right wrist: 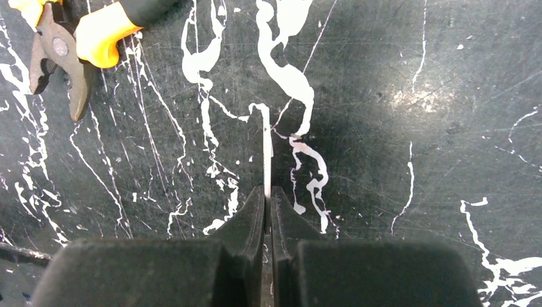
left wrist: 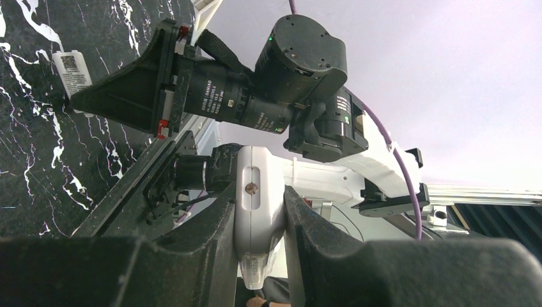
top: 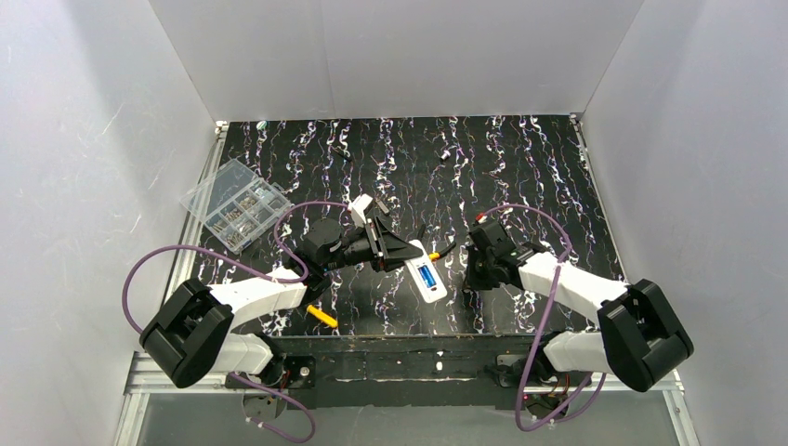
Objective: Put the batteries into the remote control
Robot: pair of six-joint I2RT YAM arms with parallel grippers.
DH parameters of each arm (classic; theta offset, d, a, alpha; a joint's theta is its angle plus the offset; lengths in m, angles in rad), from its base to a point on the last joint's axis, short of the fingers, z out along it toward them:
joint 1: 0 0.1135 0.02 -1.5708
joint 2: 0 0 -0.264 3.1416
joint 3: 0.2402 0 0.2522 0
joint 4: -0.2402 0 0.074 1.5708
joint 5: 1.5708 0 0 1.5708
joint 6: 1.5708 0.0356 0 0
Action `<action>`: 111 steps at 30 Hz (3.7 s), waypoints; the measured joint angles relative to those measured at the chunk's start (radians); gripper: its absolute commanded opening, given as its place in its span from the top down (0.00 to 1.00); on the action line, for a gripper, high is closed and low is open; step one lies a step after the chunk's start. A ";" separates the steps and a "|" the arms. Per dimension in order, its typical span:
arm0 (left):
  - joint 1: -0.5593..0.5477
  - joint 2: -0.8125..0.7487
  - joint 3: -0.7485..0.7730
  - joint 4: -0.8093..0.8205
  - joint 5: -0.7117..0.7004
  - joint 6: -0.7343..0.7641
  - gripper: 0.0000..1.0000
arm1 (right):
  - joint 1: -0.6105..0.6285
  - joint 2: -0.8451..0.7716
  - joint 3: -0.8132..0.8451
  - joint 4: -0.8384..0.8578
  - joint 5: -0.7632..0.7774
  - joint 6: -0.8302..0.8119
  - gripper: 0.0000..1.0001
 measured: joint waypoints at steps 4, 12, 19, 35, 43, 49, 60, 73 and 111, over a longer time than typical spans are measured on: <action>0.000 0.000 0.000 0.000 0.000 0.000 1.00 | 0.000 -0.053 0.001 -0.027 0.000 -0.009 0.99; 0.000 0.001 -0.001 0.000 -0.007 0.011 1.00 | 0.000 -0.266 0.064 -0.109 -0.003 -0.064 0.99; 0.000 0.002 -0.001 0.000 -0.014 0.046 1.00 | -0.009 -0.493 0.151 -0.124 -0.138 -0.154 0.99; 0.000 0.050 -0.012 0.046 -0.065 0.102 1.00 | -0.042 -0.335 0.381 -0.179 -0.802 -0.177 0.99; 0.004 0.053 -0.012 0.053 -0.093 0.114 1.00 | -0.130 -0.215 0.441 -0.198 -1.009 -0.134 0.99; 0.006 0.048 -0.014 0.060 -0.106 0.117 1.00 | -0.158 -0.138 0.441 -0.251 -1.093 -0.130 0.99; 0.010 0.045 -0.014 0.060 -0.098 0.117 1.00 | -0.158 -0.123 0.361 -0.261 -1.105 -0.055 0.99; 0.010 0.043 -0.003 0.060 -0.089 0.113 1.00 | -0.158 -0.091 0.336 -0.256 -1.037 0.009 0.99; 0.014 0.045 0.018 0.056 -0.071 0.106 1.00 | -0.125 -0.064 0.277 -0.067 -1.079 0.163 0.97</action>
